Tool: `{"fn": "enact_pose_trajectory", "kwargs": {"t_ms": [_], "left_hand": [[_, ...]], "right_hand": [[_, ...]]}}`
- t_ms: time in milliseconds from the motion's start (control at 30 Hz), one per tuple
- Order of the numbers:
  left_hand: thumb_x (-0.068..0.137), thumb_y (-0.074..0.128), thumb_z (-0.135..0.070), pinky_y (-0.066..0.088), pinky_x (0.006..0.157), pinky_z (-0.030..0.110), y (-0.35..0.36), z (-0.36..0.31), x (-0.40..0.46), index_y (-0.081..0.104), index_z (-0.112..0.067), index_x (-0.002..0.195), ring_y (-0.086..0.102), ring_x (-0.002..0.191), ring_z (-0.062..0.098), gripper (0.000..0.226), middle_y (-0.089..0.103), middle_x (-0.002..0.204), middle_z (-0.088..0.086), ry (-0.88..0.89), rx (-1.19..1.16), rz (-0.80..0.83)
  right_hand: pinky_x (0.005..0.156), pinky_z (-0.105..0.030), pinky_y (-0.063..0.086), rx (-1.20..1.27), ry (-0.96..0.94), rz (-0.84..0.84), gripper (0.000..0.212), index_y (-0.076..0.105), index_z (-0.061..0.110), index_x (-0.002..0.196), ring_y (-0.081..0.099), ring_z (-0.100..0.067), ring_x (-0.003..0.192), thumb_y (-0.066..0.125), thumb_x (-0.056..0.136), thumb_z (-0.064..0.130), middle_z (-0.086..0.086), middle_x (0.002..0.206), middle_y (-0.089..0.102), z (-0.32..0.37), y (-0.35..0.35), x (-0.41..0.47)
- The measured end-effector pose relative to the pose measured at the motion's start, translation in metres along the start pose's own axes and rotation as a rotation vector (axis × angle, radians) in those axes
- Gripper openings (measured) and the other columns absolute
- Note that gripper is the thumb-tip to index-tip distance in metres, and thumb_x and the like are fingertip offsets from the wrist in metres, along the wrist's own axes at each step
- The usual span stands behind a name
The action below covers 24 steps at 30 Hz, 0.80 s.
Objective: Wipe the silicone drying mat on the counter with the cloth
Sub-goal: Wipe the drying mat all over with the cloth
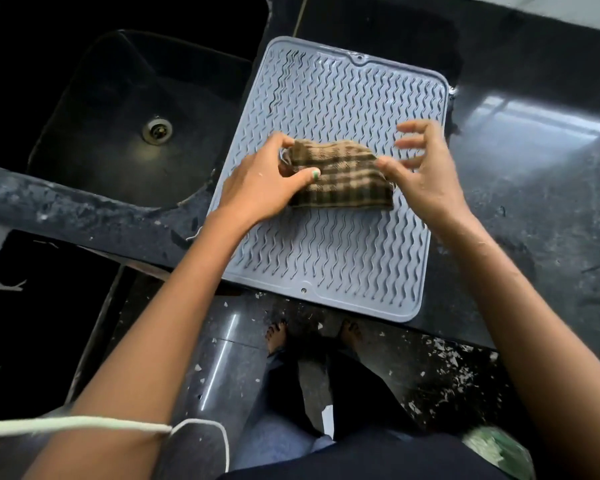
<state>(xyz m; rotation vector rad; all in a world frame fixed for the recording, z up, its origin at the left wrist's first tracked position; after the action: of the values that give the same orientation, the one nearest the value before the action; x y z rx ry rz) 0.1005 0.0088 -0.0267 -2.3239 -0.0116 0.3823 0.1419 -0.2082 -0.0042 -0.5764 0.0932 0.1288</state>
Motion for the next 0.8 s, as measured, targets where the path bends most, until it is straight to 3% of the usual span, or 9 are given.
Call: {"fn": "enact_pose_trajectory", "kwargs": {"t_ms": [100,200,267,300,400,467,600,700,800], "left_hand": [[0.08,0.067,-0.051,0.034,0.077,0.032,-0.004,-0.005,0.005,0.041,-0.037,0.127,0.057,0.11,0.023,0.054,0.061,0.121,-0.007,0.043,0.186,-0.133],[0.081,0.066,-0.05,0.04,0.082,0.032,0.001,-0.003,0.011,0.054,-0.036,0.118,0.055,0.113,0.019,0.042,0.061,0.121,-0.008,0.076,0.195,-0.114],[0.082,0.064,-0.053,0.041,0.082,0.03,0.004,0.001,0.017,0.061,-0.036,0.112,0.056,0.109,0.016,0.035,0.063,0.117,-0.01,0.068,0.187,-0.057],[0.082,0.063,-0.054,0.04,0.079,0.028,0.003,0.004,0.02,0.062,-0.036,0.11,0.057,0.106,0.013,0.033,0.063,0.114,-0.013,0.056,0.175,-0.031],[0.086,0.056,-0.054,0.038,0.072,0.028,-0.007,0.002,0.035,0.065,-0.037,0.103,0.057,0.095,0.008,0.026,0.064,0.101,-0.019,0.059,0.112,-0.069],[0.089,0.053,-0.043,0.047,0.076,0.032,-0.013,-0.007,0.048,0.066,-0.033,0.103,0.058,0.099,0.011,0.021,0.065,0.103,-0.015,0.12,0.064,-0.171],[0.092,0.05,-0.026,0.044,0.091,0.03,-0.017,-0.024,0.081,0.065,-0.024,0.112,0.054,0.113,0.014,0.025,0.063,0.118,-0.004,0.241,0.067,-0.257],[0.092,0.052,-0.02,0.035,0.1,0.025,-0.023,-0.034,0.117,0.065,-0.022,0.118,0.049,0.122,0.016,0.028,0.061,0.126,-0.002,0.275,0.13,-0.233],[0.091,0.055,-0.018,0.039,0.103,0.028,-0.034,-0.037,0.158,0.066,-0.02,0.119,0.053,0.12,0.019,0.03,0.06,0.128,0.005,0.243,0.178,-0.181]], "right_hand": [[0.085,-0.033,0.051,-0.202,-0.322,-0.325,0.025,0.056,0.005,0.11,0.055,-0.015,0.097,0.058,0.085,0.007,-0.009,0.11,0.059,0.029,-0.013,-0.01],[0.1,-0.04,0.043,-0.404,-0.536,0.087,0.035,0.056,0.008,0.122,0.053,-0.018,0.111,0.057,0.087,0.012,-0.009,0.12,0.061,0.034,0.039,-0.03],[0.114,-0.042,0.023,-0.688,-0.475,0.37,0.054,0.037,0.021,0.142,0.033,-0.018,0.135,0.055,0.091,0.026,-0.003,0.147,0.041,0.007,0.072,-0.045],[0.114,-0.04,0.018,-0.757,-0.47,0.377,0.058,0.03,0.024,0.145,0.024,-0.018,0.141,0.053,0.092,0.027,0.001,0.153,0.031,-0.001,0.077,-0.048],[0.1,-0.041,0.029,-0.67,-0.532,0.239,0.048,0.044,0.023,0.138,0.037,-0.021,0.134,0.054,0.091,0.015,0.001,0.145,0.045,0.009,0.066,-0.034],[0.093,-0.04,0.03,-0.654,-0.548,0.254,0.047,0.049,0.025,0.134,0.041,-0.021,0.13,0.06,0.089,0.022,0.003,0.139,0.052,0.014,0.065,-0.019],[0.112,-0.039,0.017,-0.709,-0.551,0.393,0.06,0.038,0.029,0.141,0.024,-0.017,0.142,0.063,0.087,0.03,0.006,0.147,0.042,0.011,0.073,-0.007],[0.105,-0.038,0.035,-0.616,-0.604,0.29,0.045,0.054,0.02,0.131,0.048,-0.02,0.129,0.06,0.088,0.008,-0.001,0.133,0.058,0.023,0.07,0.0],[0.09,-0.038,0.049,-0.424,-0.468,0.179,0.036,0.062,0.016,0.121,0.063,-0.024,0.104,0.059,0.086,0.005,-0.004,0.116,0.068,0.04,0.06,0.023]]}}
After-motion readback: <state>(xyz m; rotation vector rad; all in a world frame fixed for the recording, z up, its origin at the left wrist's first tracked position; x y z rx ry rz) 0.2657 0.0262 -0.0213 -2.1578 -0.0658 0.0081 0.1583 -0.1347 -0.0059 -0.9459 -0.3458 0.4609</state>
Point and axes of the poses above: each hand's wrist, its own x-axis towards the middle knuckle, its own y-axis out of the palm, z = x × y, the point moved 7 cm from there along x, towards the middle knuckle
